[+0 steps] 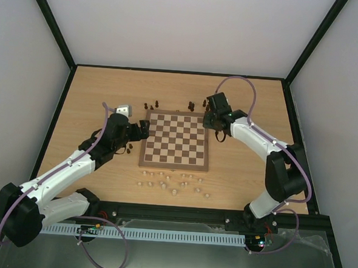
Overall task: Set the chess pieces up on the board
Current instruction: Place the chess piece on the chessboard.
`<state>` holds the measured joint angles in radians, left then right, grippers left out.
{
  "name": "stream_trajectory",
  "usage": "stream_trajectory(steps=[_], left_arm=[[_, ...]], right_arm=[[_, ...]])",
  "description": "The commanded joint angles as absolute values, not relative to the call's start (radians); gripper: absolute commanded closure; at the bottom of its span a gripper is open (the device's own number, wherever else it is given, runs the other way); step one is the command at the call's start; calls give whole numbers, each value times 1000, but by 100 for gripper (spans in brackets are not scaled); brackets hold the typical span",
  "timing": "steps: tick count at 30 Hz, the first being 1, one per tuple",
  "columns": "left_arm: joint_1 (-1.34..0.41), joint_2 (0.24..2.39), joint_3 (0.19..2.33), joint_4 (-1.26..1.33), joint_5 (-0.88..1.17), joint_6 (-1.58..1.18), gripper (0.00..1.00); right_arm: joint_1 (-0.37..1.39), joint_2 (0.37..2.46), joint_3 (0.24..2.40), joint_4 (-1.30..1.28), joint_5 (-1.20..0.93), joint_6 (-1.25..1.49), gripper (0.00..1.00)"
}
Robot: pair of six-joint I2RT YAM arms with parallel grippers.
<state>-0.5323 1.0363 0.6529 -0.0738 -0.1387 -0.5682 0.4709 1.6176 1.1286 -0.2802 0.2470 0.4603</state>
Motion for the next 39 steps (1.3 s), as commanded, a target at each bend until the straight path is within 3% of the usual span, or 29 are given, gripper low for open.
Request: stream_trajectory(steps=[1,15,32,39], left_arm=[[-524,1032,635,-53,-135,-563,1],[-516,1031,632,-49,-129,-564,1],[-510,1037,627,-44,-130,-563,1],[-509,1037,627,-44,-130,-562,1]], right_arm=[[482,1673,1222,-359,216,445,96],[483,1916,1418,-380,184,411,96],[491,1996,1427,-372,194,410,92],[491,1989,1422,-371,191,410,85]])
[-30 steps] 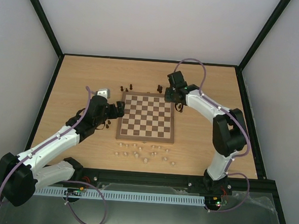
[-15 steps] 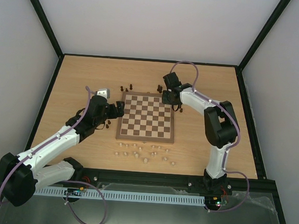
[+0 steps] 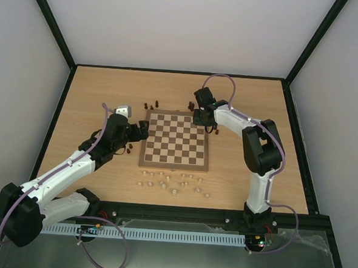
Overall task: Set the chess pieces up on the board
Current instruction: Place the chess piece on the chessboard.
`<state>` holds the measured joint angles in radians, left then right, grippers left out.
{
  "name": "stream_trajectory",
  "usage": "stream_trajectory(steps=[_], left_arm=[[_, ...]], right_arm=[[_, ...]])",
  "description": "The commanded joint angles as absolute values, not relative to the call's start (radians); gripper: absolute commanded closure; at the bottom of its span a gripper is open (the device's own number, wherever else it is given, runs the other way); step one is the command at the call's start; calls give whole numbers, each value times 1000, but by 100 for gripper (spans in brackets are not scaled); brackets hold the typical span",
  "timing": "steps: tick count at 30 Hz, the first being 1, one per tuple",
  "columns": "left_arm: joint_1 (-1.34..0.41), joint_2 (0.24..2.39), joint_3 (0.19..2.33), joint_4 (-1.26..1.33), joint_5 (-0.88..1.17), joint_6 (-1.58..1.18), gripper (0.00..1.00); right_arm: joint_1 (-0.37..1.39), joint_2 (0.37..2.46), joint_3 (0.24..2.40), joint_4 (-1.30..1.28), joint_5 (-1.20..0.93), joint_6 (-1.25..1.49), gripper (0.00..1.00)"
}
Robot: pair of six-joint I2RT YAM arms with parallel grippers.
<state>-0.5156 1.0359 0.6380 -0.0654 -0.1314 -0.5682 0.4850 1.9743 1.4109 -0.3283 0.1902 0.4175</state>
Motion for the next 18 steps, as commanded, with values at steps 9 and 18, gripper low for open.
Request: stream_trajectory(steps=[9,18], left_arm=[[-508,1035,626,-43,-128,-564,1],[-509,1031,625,-43,-123,-565,1]], right_arm=[[491,1914,1388,-369,192,411,73],[490,1786,1261,-359,215,421,62]])
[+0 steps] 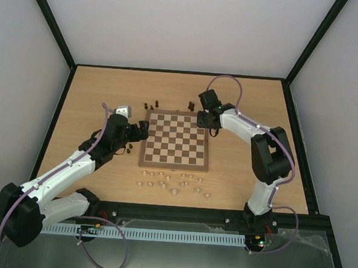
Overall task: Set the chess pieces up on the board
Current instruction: Place the chess piece on the chessboard, then pick up the chess piece at the center of the board.
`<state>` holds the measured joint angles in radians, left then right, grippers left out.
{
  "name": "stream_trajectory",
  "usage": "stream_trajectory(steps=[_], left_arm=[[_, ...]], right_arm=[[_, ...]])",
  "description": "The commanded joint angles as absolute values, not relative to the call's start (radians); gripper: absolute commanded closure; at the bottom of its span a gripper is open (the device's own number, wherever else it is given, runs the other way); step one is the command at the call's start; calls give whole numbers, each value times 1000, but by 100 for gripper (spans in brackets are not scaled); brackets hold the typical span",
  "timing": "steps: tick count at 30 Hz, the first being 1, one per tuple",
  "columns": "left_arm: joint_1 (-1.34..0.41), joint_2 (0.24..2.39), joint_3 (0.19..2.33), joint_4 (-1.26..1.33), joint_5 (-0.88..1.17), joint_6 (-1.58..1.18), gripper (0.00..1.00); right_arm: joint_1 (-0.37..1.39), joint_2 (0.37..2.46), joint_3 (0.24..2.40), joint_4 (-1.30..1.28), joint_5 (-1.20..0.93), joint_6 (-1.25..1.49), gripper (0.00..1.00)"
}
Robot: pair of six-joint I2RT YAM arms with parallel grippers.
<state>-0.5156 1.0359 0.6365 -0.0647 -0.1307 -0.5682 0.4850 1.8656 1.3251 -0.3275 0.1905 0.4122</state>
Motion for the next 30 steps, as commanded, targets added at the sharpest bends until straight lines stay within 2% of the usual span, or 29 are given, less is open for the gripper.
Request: stream_trajectory(steps=[1,10,21,30], left_arm=[[-509,1031,624,-43,-121,-566,1],[-509,1032,622,-40,-113,-566,1],[-509,1032,621,-38,-110,-566,1],[-509,1038,623,-38,-115,-564,1]], right_arm=[[491,1758,1236,-357,232,423,62],[476,1724,1117,-356,302,455,65],[420,1808,1157,-339,309,449,65],[391,1859,1182,-312,288,444,72]])
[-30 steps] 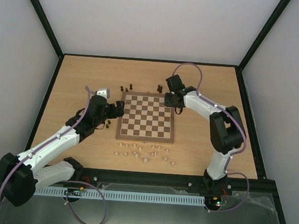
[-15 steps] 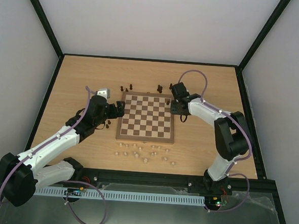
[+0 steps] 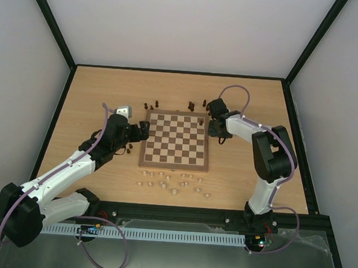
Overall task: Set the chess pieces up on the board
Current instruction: Pick up the chess piece at the center of the board.
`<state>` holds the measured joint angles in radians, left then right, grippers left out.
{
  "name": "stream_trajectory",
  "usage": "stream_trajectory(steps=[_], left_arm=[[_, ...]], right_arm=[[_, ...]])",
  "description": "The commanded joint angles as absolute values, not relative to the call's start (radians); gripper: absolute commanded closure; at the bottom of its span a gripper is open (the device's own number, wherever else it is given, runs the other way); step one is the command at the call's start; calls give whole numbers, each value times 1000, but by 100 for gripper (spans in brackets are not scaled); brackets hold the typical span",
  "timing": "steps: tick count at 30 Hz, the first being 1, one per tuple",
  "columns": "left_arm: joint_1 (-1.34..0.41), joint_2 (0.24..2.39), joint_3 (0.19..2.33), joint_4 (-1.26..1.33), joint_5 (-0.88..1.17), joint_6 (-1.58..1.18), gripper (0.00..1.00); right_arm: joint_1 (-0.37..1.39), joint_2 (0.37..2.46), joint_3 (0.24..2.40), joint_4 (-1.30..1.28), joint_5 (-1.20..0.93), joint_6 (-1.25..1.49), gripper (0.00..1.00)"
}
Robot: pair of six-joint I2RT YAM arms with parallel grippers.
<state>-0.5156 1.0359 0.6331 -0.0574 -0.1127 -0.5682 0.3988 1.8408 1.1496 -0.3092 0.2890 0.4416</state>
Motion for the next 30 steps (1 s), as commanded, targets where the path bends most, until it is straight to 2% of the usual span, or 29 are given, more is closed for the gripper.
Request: stream_trajectory(steps=[1,10,16,22,30], left_arm=[[-509,1038,622,-37,-115,-564,1],[-508,1041,622,-36,-115,-564,1],[-508,1038,621,-36,-114,-564,1],[-508,1036,620,-36,-112,-566,1],[-509,1035,621,-39,-114,-568,1]], right_arm=[[391,1861,1184,-309,287,444,72],[390,1891,1206,-297,278,439,76],[390,1898,1204,-294,280,441,85],[392,1830,1160,-301,287,446,94],[453,1710,1144,-367,296,452,95]])
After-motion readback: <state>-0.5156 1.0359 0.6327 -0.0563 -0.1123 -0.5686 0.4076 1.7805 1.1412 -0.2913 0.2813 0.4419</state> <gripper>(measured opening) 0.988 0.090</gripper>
